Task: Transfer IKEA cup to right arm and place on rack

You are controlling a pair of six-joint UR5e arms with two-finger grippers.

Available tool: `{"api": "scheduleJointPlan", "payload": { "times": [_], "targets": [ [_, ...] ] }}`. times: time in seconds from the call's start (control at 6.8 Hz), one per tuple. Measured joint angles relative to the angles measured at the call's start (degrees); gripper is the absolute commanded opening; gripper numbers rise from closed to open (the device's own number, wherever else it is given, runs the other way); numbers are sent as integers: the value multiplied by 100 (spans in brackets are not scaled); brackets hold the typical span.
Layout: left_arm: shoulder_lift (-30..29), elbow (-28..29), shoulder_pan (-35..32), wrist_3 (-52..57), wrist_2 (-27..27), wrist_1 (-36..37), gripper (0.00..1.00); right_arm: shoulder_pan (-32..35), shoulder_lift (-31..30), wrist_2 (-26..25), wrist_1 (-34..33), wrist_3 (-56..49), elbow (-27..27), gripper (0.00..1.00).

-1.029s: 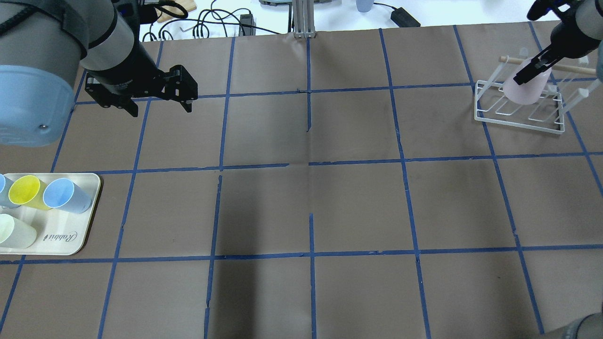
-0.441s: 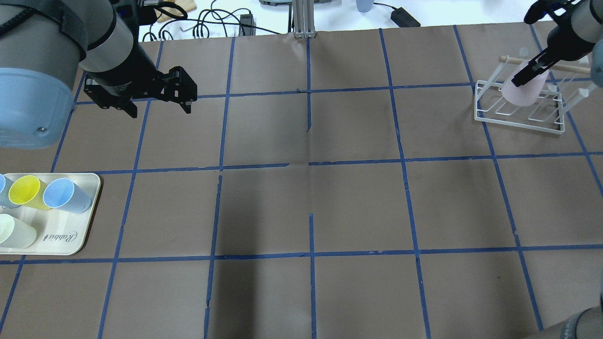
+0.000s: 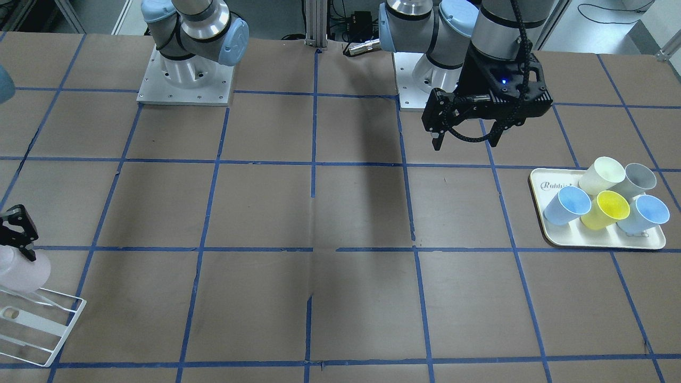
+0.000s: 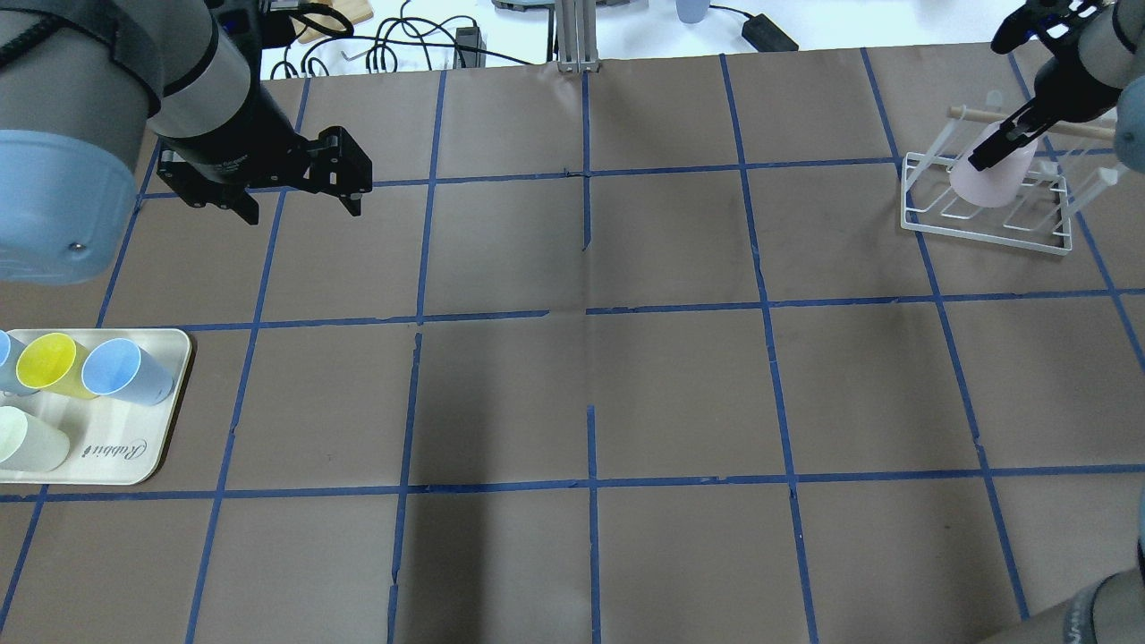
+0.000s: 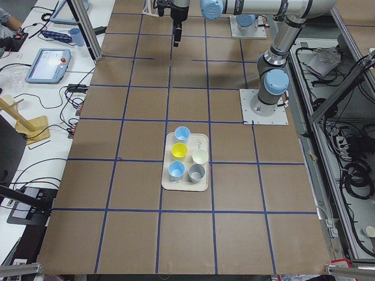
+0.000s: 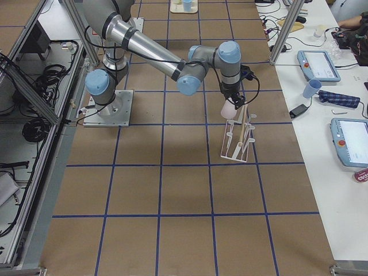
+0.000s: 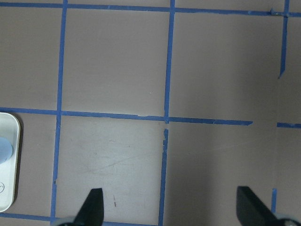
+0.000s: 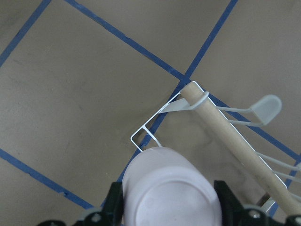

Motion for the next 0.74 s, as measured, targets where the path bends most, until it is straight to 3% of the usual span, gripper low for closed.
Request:
{"api": "scheduleJointPlan", "payload": {
  "times": [0.29, 0.59, 0.74],
  "targets": [
    [7, -3, 4, 0, 0, 0, 100, -19, 115, 1, -2, 9, -3, 76],
    [10, -3, 5, 0, 0, 0, 100, -60, 224, 7, -5, 28, -7, 100],
    [10, -3, 5, 0, 0, 0, 100, -68, 246, 6, -4, 58, -11, 100]
  ]
}}
